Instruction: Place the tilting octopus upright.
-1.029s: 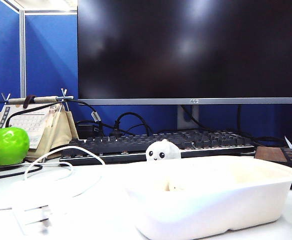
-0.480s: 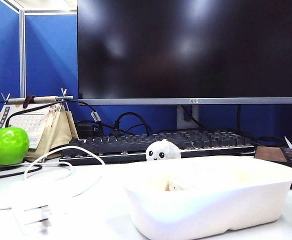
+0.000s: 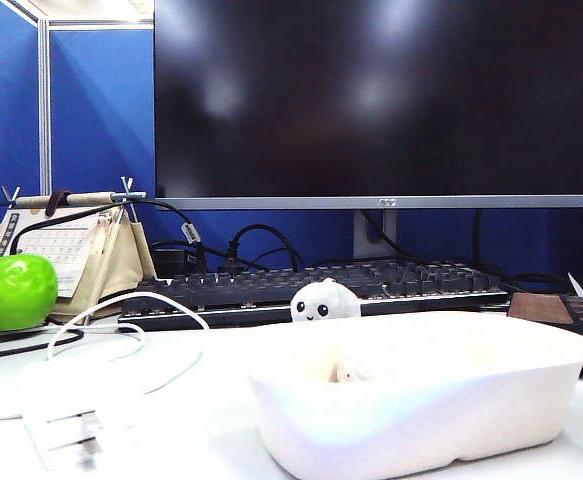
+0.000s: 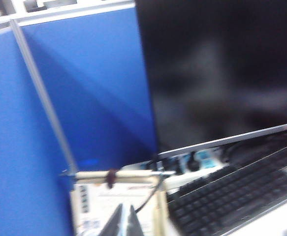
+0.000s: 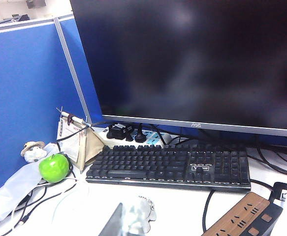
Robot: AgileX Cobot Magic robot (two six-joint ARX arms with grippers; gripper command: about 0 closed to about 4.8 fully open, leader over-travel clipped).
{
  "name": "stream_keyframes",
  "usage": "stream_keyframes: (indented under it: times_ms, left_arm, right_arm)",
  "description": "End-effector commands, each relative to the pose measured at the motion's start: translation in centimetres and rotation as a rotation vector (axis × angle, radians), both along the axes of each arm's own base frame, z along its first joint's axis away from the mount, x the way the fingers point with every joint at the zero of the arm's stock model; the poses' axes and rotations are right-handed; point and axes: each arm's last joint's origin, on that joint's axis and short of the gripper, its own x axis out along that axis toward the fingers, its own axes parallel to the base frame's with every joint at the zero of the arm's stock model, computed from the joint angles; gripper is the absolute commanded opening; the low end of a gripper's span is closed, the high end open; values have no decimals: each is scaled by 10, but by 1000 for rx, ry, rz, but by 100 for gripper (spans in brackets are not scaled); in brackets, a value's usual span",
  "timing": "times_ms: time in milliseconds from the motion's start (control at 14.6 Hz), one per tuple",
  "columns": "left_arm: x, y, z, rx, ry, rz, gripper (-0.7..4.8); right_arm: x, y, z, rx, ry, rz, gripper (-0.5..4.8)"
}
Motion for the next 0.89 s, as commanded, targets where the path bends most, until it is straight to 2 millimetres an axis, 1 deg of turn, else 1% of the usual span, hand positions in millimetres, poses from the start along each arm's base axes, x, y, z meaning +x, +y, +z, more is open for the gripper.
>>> stream_keyframes:
  times_ms: [69,343,480,549,686,754,892]
  left_arm:
    - [17,-1,-29,12,45,26,-5]
    - [43,-5,-100,-89,140,-4,-5]
    - [47,-5,-132,-163,166,3,-5]
    - [46,-5,-145,-193,171,6,-5]
    - [40,-5,-162,-214,164,6,-5]
    - [36,-4,-166,-214,154,5,-5]
    - [30,-3,-168,-217,121,2,-5]
  right_arm:
    - [-1,0,2,3,-15,2,-5]
    - [-1,0,2,3,-15,2,-5]
    - [-1,0,2,3,-15,2,-5]
    - [-1,0,2,3,-15,2,-5]
    - [-1,0,2,3,-15,2,-5]
    - [-1,0,2,3,-15,2,-5]
    - [-1,0,2,3,-15,2,-5]
